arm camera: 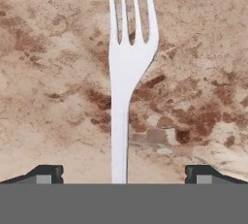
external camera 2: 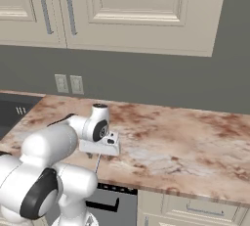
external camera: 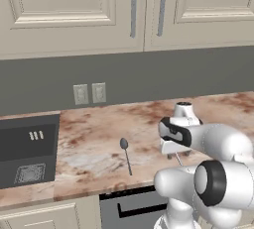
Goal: Take the fork and place it on the left side of the plate. Then take the spoon and place it on the right side of the plate. Make sure they're directly next to the plate.
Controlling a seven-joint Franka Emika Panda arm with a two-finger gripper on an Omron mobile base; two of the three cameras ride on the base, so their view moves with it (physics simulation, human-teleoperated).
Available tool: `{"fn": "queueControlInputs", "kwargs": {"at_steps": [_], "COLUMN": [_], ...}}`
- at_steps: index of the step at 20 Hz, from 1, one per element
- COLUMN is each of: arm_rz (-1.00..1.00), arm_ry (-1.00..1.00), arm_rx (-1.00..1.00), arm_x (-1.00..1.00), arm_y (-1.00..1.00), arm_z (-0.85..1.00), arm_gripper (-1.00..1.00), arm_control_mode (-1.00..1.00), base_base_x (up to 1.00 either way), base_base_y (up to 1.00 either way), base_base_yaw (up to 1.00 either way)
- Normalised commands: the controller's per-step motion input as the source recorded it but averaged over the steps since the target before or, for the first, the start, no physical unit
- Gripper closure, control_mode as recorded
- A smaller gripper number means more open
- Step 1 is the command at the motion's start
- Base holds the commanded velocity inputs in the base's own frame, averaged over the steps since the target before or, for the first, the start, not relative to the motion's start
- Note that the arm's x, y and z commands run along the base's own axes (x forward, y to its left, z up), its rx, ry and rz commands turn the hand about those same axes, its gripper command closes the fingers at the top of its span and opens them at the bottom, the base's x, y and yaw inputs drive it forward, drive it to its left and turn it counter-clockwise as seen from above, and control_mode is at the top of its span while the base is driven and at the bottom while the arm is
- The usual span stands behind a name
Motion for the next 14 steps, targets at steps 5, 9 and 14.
{"fn": "queueControlInputs", "kwargs": {"at_steps": [5, 9, 14], "arm_rz": [0.08, 0.09, 0.09], "arm_ry": [0.00, 0.00, -0.02], "arm_rx": [0.00, 0.00, 0.00], "arm_x": [0.00, 0.00, 0.00], "arm_y": [0.01, 0.00, 0.03], "arm_z": [-0.22, -0.24, -0.23], "arm_gripper": [-1.00, -1.00, 1.00], "arm_control_mode": [-1.00, -1.00, -1.00], "base_base_x": [0.00, 0.00, 0.00], "base_base_y": [0.00, 0.00, 0.00], "base_base_yaw": [0.00, 0.00, 0.00]}}
